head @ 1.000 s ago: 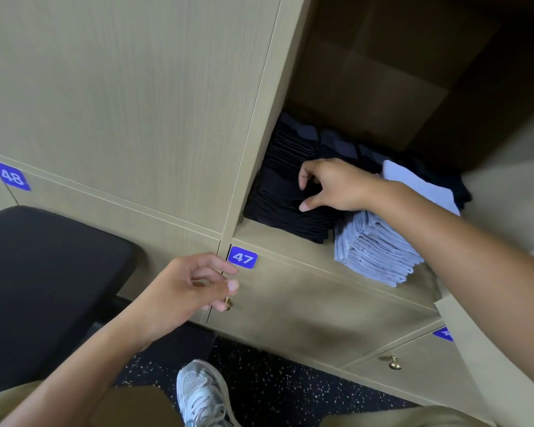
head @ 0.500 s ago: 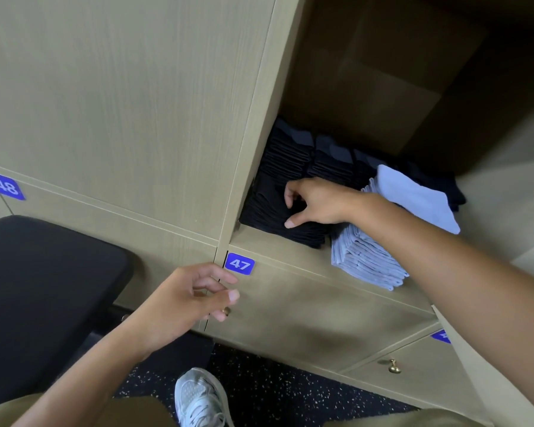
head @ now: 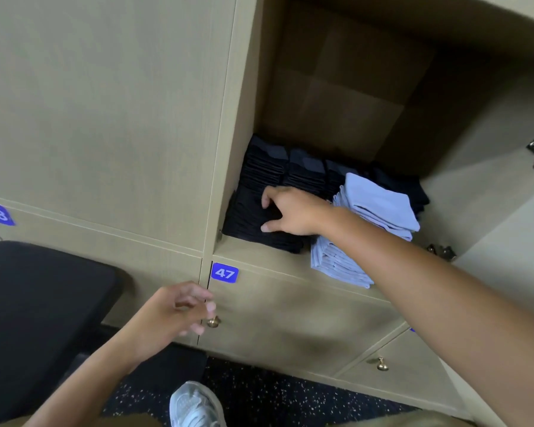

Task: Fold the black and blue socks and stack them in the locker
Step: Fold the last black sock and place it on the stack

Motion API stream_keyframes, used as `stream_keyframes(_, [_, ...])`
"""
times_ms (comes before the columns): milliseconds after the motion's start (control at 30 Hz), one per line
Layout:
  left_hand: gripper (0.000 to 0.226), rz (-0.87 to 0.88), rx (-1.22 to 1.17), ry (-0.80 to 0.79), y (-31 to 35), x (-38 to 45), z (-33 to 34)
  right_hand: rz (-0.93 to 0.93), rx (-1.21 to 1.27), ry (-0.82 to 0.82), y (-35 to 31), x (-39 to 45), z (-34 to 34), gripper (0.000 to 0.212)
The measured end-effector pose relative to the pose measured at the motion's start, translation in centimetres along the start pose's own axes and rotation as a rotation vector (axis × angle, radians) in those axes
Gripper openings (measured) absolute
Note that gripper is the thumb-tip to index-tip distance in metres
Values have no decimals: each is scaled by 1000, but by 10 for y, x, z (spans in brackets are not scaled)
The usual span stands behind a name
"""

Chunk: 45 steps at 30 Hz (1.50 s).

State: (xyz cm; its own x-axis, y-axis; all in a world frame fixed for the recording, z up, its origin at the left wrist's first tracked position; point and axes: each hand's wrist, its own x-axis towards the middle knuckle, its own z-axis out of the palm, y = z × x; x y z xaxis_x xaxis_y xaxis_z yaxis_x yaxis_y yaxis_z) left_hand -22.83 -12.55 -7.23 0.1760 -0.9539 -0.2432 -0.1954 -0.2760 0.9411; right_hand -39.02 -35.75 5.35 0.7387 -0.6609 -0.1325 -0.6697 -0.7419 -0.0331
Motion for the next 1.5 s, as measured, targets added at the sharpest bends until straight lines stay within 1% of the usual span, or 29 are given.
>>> stream_keyframes(67, [12,-11,19,7,-7,-1,0,-40,-14,116,-6,-11,3,39])
stream_keyframes(133, [4,-12,25,18,-16,-2,1,-81,-6,222,-12,-28,9,32])
stream_keyframes(233, [4,4,95,56,-25,-9,3,-88,57,302,-24,-62,25,23])
stream_keyframes(300, [7,23,172,71,-30,-17,4,-66,105,300,-30,-88,36,19])
stream_keyframes(367, [9,23,239,62,-34,-26,5,-43,169,259,-35,-116,48,19])
stream_keyframes(500, [13,-3,231,54,-34,-46,9,13,264,210,-41,-167,67,20])
stream_keyframes(600, [12,-2,285,57,-32,-67,9,56,309,205,-45,-202,74,20])
stream_keyframes(733, [7,26,401,52,-30,-100,8,94,364,244,-53,-246,76,19])
stream_keyframes(833, [1,43,490,87,-31,-126,9,119,400,282,-62,-279,75,19])
stream_keyframes(1000, [6,50,578,88,-41,-168,20,157,403,354,-81,-338,69,21])
stream_keyframes(1067, [6,35,623,71,-45,-182,27,176,395,402,-90,-364,64,21])
stream_keyframes(1133, [8,7,663,1,-49,-194,37,203,398,448,-98,-392,60,21])
stream_keyframes(1233, [12,-30,648,-126,-53,-203,55,255,392,533,-107,-438,58,21])
stream_keyframes(1367, [18,-1,605,-182,-45,-195,77,309,315,627,-115,-500,51,22])
stream_keyframes(1433, [22,16,578,-204,-39,-193,89,332,245,745,-115,-527,49,24])
stream_keyframes(1500, [21,20,568,-221,-34,-192,98,343,174,972,-113,-552,49,31])
